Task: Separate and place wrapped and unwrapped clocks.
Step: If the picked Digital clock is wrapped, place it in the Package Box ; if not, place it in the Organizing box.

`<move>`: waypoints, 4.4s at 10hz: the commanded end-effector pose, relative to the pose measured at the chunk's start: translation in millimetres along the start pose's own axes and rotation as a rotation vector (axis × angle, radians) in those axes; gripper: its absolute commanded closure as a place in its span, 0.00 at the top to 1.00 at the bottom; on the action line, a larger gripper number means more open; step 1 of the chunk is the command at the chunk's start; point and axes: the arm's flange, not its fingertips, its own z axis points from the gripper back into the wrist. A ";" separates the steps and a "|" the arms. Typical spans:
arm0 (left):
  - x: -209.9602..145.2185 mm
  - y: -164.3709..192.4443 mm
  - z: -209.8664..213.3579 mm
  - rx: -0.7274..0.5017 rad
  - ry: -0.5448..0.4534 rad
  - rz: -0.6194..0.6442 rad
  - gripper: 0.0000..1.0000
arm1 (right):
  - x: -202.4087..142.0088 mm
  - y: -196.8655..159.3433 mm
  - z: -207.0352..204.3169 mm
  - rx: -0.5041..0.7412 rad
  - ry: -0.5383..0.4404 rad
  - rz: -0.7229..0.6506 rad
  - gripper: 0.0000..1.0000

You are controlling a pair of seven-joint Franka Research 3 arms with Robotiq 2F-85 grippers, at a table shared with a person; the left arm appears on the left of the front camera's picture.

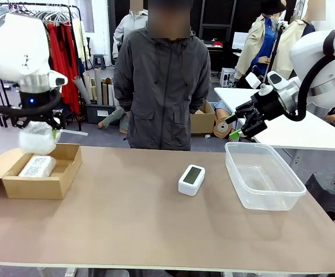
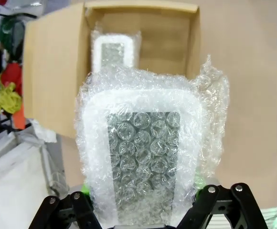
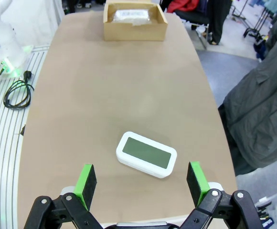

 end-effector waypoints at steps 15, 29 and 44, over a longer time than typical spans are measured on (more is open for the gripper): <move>35.3 26.5 -86.8 -0.167 -0.068 0.008 0.00 | 0.7 0.4 1.4 -0.007 0.004 0.007 1.00; 58.2 22.9 -159.1 -0.292 0.002 -0.081 0.00 | 0.7 0.4 1.4 -0.007 0.004 0.007 1.00; 68.1 20.8 -150.3 -0.211 -0.044 -0.068 1.00 | 0.7 0.4 1.4 -0.007 0.004 0.007 1.00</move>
